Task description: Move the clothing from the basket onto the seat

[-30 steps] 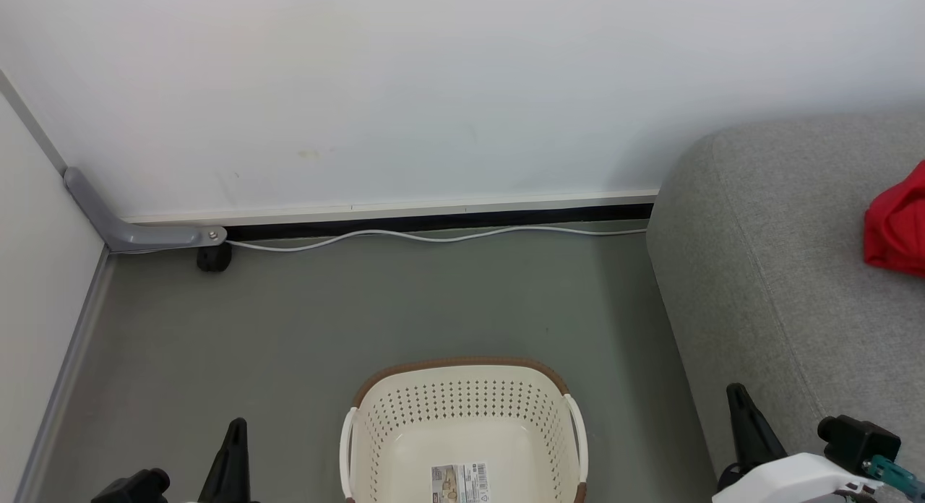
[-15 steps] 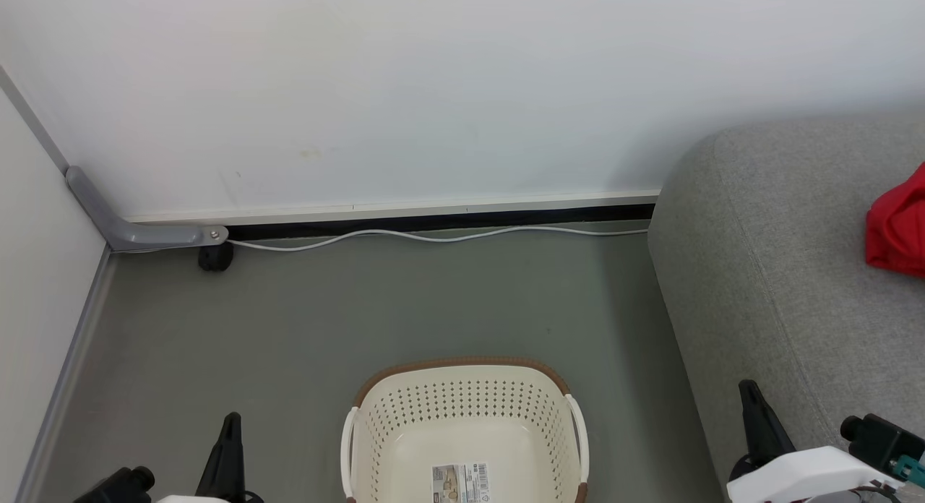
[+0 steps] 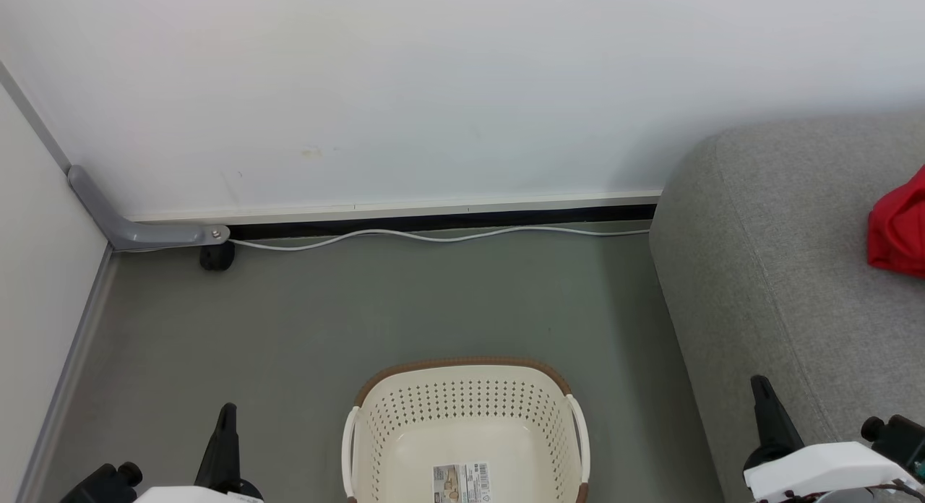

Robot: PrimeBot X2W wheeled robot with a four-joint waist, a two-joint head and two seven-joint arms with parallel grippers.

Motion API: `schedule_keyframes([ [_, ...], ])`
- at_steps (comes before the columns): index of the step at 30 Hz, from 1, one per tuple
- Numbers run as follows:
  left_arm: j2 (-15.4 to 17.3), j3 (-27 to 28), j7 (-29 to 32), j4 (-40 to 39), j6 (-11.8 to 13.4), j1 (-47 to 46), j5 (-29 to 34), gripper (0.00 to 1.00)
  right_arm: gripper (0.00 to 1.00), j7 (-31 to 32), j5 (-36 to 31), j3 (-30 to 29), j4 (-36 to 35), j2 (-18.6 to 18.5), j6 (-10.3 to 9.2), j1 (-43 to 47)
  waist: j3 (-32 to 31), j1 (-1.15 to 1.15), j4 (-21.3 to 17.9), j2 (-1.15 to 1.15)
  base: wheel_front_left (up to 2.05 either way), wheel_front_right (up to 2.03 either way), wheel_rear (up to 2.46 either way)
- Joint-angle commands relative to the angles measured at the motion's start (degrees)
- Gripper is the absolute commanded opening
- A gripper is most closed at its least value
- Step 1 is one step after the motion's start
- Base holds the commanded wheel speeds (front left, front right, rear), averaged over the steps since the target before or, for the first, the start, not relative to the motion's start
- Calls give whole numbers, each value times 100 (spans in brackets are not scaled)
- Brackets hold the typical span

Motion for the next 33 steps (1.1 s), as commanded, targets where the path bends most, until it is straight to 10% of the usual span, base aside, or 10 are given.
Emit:
schedule_keyframes([
  [1,96,111,33,-182,-11,-335,-227,0,0,65,209,8,-199,-72,4,-236,0,-1,2,0,0,0,0],
  [33,125,199,556,-354,-17,-552,-2166,0,0,577,2162,-305,-467,-78,6,-272,-1,-1,38,0,0,0,0],
])
